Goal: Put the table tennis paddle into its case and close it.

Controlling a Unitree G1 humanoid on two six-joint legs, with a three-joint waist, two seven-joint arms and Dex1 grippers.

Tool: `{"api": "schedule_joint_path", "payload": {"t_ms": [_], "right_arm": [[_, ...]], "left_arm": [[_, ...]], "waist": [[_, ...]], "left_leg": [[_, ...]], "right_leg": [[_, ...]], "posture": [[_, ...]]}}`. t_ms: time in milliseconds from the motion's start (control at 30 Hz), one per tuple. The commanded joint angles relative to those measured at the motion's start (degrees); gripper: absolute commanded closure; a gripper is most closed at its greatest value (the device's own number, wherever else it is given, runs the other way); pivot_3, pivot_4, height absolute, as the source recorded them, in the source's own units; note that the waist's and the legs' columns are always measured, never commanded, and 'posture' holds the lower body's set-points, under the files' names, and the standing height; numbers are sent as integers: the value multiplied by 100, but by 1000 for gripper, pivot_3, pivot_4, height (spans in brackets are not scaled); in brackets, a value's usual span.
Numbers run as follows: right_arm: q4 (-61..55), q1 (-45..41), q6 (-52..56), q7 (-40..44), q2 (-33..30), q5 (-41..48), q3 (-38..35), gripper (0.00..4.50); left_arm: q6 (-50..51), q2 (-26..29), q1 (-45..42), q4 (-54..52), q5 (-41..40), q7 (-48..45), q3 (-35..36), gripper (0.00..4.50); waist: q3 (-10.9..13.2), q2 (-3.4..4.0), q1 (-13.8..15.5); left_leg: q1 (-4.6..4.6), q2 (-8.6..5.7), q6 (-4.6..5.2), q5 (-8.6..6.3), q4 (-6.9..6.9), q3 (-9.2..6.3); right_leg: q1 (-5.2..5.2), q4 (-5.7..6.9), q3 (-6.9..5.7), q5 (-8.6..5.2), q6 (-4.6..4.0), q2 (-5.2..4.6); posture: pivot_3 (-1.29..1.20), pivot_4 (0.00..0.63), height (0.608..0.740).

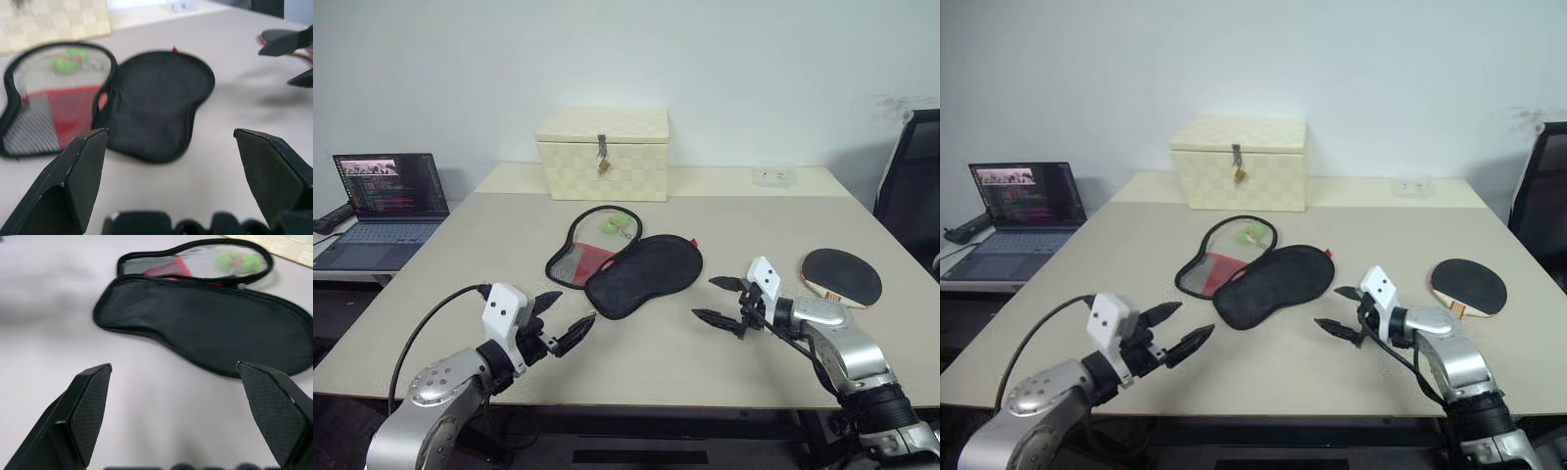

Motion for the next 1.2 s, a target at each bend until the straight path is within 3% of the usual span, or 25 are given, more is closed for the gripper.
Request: {"api": "schedule_joint_path", "payload": {"t_ms": [33, 333, 533, 700, 833, 1200], "right_arm": [[-339, 13, 82, -3, -72, 59, 9, 0], [-838, -120, 759, -499, 264, 377, -44, 0], [-1201, -138, 2223, -1148, 809, 900, 5, 0], [-685, -465, 3074, -2075, 1511, 917, -117, 0], [52, -841, 3256, -2715, 2060, 783, -214, 0], [1842, -1864, 2410, -2984, 3018, 299, 116, 0]], "left_arm": [[-217, 5, -70, -5, 123, -25, -91, 36], [-430, 152, -434, 576, 186, -399, -125, 36], [-598, 479, -611, 989, 97, -761, 267, 36], [-402, 842, -984, 1374, -204, -1193, 439, 36], [-680, 1059, -1271, 1837, 94, -1459, 257, 36], [-721, 1145, -1292, 1866, 183, -1560, 328, 36]], "waist": [[0, 0, 1], [0, 0, -7], [0, 0, -4], [0, 1, -13], [0, 1, -16], [0, 1, -50]], "left_leg": [[0, 0, 0, 0, 1, -1], [7, 7, 0, 0, 0, 5], [4, 9, -1, 0, -2, -4], [7, 18, -1, 1, -3, -2], [8, 17, -2, 1, -7, 3], [-6, 28, -1, 1, -13, 12]], "right_leg": [[0, 1, 0, 0, 0, 0], [3, 1, -2, 1, -4, 10], [2, 1, -1, 1, -7, 10], [-3, 3, -3, 5, -19, 23], [-5, 3, -2, 5, -20, 28], [-35, 10, 4, 11, -28, 34]], "posture": [[0, 150, 740], [0, 150, 740], [0, 150, 740], [0, 150, 740], [0, 150, 740], [0, 150, 740]]}}
